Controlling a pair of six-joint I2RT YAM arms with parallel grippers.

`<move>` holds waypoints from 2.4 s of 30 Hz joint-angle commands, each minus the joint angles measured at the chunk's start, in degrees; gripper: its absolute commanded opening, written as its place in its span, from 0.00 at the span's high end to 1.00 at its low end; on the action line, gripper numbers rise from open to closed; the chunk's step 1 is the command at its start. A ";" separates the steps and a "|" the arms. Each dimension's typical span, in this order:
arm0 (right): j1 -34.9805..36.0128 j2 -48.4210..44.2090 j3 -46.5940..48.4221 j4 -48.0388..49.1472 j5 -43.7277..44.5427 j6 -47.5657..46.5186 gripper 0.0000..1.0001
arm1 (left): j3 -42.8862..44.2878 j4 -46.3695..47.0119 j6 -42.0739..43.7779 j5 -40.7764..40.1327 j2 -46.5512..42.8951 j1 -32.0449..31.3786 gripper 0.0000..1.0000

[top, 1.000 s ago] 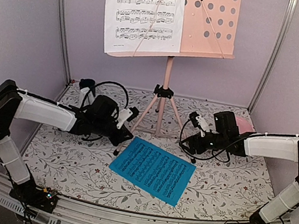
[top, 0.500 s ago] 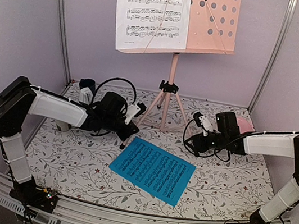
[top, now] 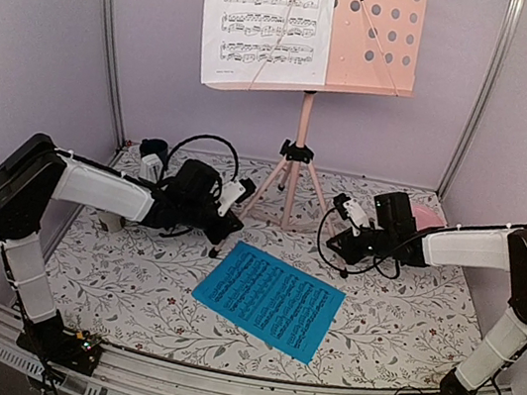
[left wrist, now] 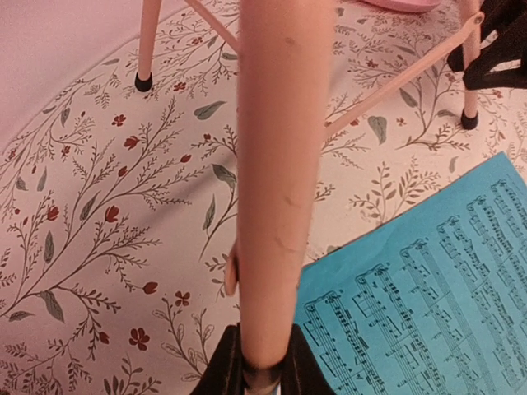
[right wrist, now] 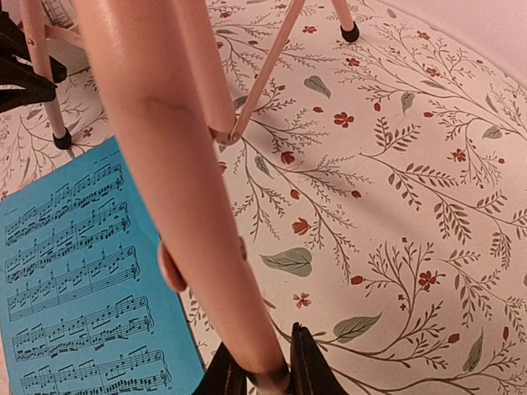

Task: Set up the instrument practice props

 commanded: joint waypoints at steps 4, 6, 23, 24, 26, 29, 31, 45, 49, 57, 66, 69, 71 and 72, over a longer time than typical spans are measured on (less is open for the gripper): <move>-0.63 -4.12 -5.61 3.07 3.15 7.43 1.00 | 3.84 -0.03 1.75 -0.86 3.67 3.15 1.00; -0.69 -6.54 -7.82 3.80 4.48 10.23 1.00 | 5.83 -0.11 2.27 -0.71 5.36 3.41 1.00; 1.33 -17.47 -18.65 6.58 7.06 21.00 1.00 | 19.42 -0.38 1.71 2.61 16.46 3.87 0.88; 1.38 -18.13 -18.65 6.53 6.80 21.18 0.99 | 18.83 -0.30 1.26 2.81 15.42 3.87 0.84; 1.39 -19.57 -18.55 6.35 6.61 21.61 0.96 | 17.51 -0.26 0.10 2.94 13.01 3.78 0.74; 1.39 -22.15 -17.95 5.31 6.56 22.18 0.72 | 14.72 -0.12 -2.01 3.19 8.01 3.61 0.62; 1.39 -23.96 -17.34 4.06 6.84 22.44 0.54 | 12.48 -0.07 -3.40 2.82 4.91 3.52 0.55; 3.06 -30.69 -12.93 -5.65 0.76 22.98 0.35 | -18.94 7.19 -28.10 0.87 -21.35 1.54 0.35; 6.73 -28.57 -11.68 -6.90 0.74 22.89 0.38 | -29.42 6.99 -42.68 -3.38 -31.09 -1.76 0.33; 11.40 -18.43 -12.39 -2.20 2.25 23.53 0.46 | -37.81 4.13 -66.52 -6.61 -37.98 -7.28 0.27; 15.69 -5.42 -10.06 0.83 7.46 24.67 0.64 | -37.71 4.19 -80.48 -13.20 -33.74 -17.33 0.32; 16.65 -2.16 -9.49 0.98 8.69 25.37 0.67 | -36.37 3.72 -84.34 -15.31 -31.53 -19.49 0.33; 17.11 -0.29 -9.26 1.33 8.83 25.84 0.68 | -35.12 2.98 -85.87 -16.66 -29.69 -20.46 0.34; 17.36 0.51 -9.13 1.36 8.80 25.88 0.68 | -34.57 2.70 -86.71 -17.07 -28.60 -20.75 0.35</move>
